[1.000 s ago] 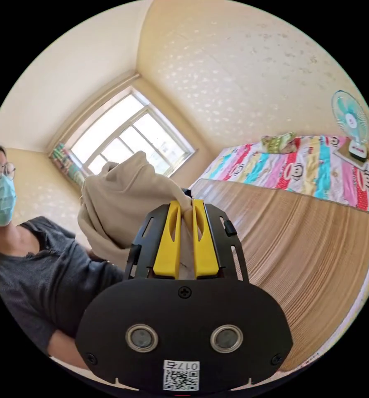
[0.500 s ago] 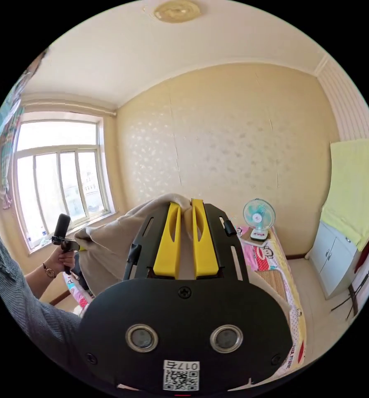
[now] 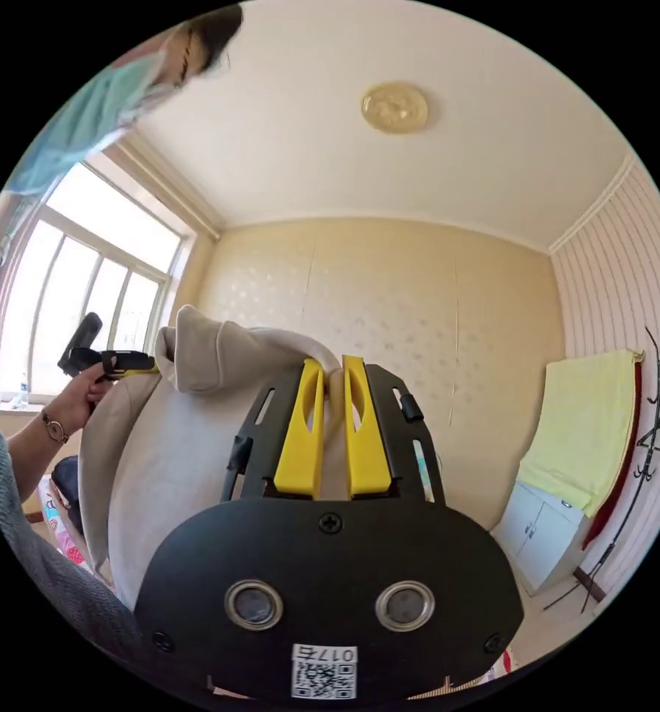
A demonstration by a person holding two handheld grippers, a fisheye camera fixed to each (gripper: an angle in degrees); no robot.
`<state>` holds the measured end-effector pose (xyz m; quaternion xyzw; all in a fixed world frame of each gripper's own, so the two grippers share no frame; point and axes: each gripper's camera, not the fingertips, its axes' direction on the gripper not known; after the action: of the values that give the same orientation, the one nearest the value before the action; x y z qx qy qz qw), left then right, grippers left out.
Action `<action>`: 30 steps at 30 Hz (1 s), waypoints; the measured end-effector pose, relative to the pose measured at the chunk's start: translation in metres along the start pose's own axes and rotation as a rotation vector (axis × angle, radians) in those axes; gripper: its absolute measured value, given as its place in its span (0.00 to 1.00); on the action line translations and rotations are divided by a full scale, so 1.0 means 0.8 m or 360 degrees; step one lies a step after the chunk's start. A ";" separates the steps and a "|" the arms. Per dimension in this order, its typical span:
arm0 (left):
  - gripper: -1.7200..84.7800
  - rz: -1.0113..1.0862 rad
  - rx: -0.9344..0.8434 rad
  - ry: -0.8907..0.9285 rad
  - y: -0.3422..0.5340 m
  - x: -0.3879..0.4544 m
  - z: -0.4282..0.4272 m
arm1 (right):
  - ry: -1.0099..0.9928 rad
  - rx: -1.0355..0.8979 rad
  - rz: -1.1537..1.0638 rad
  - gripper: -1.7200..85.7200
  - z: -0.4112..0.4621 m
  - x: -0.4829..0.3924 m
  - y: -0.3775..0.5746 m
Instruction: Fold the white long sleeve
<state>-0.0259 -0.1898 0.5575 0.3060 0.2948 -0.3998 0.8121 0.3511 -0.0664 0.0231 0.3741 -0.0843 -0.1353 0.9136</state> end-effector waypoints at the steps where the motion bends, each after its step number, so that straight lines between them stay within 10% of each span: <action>1: 0.06 -0.0021 -0.0103 -0.0110 -0.030 -0.033 0.049 | -0.0019 -0.0110 0.0020 0.07 0.037 0.006 -0.001; 6: 0.09 -0.0325 -0.0701 -0.0341 -0.090 -0.195 0.232 | -0.0496 -0.1484 0.0382 0.07 0.367 0.062 0.068; 18: 0.14 -0.0783 -0.1926 -0.0348 0.235 -0.367 0.300 | -0.0939 -0.2824 0.0584 0.03 0.476 -0.004 0.506; 30: 0.17 -0.1029 -0.2122 -0.0437 0.316 -0.444 0.151 | -0.1191 -0.3008 0.1433 0.03 0.458 -0.039 0.660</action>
<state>0.0326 0.0130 0.9580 -0.4050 0.4455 -0.3897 0.6969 0.3254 0.0616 0.6529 -0.6018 -0.3456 0.0946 0.7137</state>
